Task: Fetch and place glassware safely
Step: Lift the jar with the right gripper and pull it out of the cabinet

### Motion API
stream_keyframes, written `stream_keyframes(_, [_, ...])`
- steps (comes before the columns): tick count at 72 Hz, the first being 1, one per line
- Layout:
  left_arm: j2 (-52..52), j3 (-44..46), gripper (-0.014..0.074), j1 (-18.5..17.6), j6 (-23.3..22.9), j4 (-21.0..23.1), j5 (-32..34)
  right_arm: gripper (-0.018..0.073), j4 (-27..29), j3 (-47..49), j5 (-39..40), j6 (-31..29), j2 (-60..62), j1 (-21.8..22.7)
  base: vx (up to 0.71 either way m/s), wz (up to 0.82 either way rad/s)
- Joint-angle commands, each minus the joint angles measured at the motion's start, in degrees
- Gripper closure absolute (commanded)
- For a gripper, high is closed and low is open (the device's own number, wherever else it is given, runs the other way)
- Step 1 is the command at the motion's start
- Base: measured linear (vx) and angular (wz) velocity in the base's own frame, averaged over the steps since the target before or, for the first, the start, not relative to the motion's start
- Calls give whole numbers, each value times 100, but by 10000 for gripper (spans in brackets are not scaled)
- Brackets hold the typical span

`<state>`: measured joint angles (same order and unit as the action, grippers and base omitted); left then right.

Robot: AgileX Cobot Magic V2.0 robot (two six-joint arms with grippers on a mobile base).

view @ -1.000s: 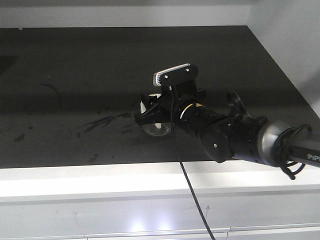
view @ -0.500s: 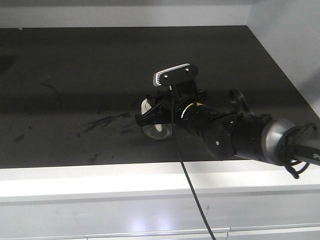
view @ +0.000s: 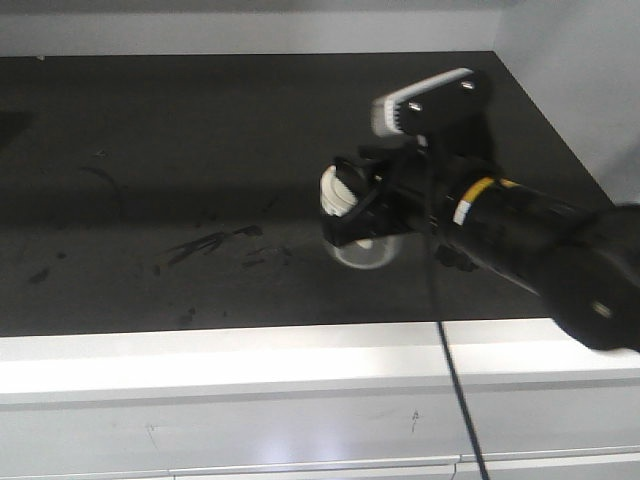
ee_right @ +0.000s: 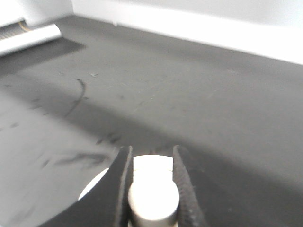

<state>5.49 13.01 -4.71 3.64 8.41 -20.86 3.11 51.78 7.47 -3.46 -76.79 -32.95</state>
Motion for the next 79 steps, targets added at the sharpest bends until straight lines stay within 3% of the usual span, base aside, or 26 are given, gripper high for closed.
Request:
stream_keyframes(1, [55, 153, 603, -18, 9, 71, 457, 560, -83, -350, 596, -5, 840, 7, 0, 0])
stream_keyframes(25, [55, 153, 603, -18, 9, 71, 457, 560, -76, -2099, 201, 106, 2819, 7, 0, 0])
stream_keyframes(38, [55, 153, 603, -18, 9, 71, 457, 560, -76, -2769, 385, 254, 3336, -233, 0, 0])
stream_keyframes(56, [55, 153, 603, -18, 9, 71, 457, 560, -64, -3053, 613, 271, 3369, -807, 0, 0])
stream_keyframes(79, [55, 153, 603, -18, 9, 71, 457, 560, -59, -3066, 723, 254, 3369, -794, 0, 0])
